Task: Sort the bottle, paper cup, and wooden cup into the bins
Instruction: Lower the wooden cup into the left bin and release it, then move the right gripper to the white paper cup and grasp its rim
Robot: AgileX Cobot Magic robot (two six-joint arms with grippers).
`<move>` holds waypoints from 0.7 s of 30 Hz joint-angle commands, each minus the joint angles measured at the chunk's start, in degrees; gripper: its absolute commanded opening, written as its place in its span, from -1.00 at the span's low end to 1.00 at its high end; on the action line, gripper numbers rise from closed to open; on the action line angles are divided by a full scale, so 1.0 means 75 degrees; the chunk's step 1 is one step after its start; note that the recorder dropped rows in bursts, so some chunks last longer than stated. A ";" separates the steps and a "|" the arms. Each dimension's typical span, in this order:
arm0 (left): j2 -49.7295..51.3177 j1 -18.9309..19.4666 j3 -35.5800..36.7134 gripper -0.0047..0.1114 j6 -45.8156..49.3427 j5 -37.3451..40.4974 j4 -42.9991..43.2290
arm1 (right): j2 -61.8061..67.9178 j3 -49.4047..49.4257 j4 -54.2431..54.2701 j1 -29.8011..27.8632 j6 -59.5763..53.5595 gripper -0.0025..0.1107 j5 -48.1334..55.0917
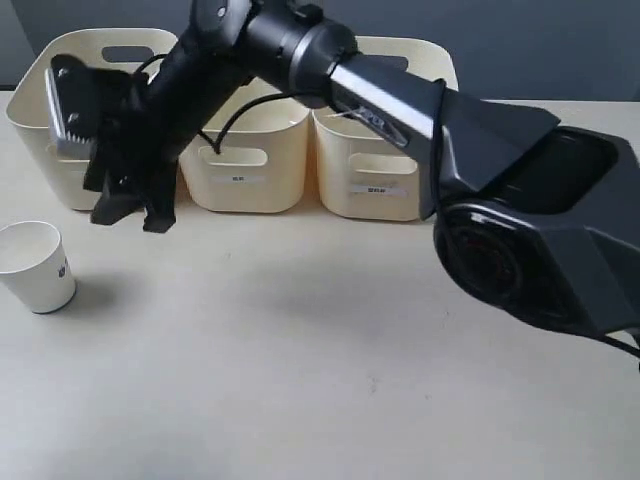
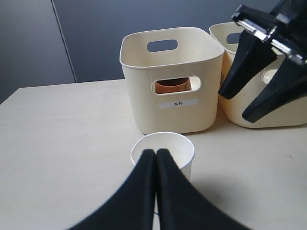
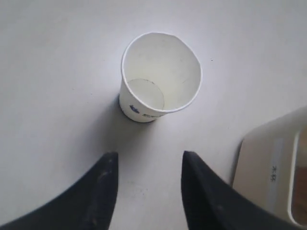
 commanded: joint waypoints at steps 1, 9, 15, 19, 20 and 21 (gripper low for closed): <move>-0.0039 -0.0041 0.0012 -0.92 -0.0002 -0.0100 0.0009 | 0.0138 -0.0029 -0.1184 0.0407 -0.0196 -0.22 -0.0612; -0.0039 -0.0041 0.0012 -0.92 -0.0002 -0.0100 0.0009 | 0.0324 -0.0015 -0.2303 0.0876 -0.0322 -0.22 -0.1505; -0.0039 -0.0041 0.0012 -0.92 -0.0002 -0.0100 0.0009 | 0.0376 -0.0015 -0.2303 0.0993 -0.0698 -0.22 -0.2000; -0.0039 -0.0041 0.0012 -0.92 -0.0002 -0.0100 0.0009 | 0.0376 -0.0015 -0.2145 0.1046 -0.1017 -0.22 -0.2294; -0.0039 -0.0041 0.0012 -0.92 -0.0002 -0.0100 0.0009 | 0.0376 -0.0015 -0.2088 0.1046 -0.1032 -0.22 -0.2291; -0.0039 -0.0041 0.0012 -0.92 -0.0002 -0.0100 0.0009 | 0.0401 -0.0015 -0.2054 0.1062 -0.1050 -0.22 -0.2291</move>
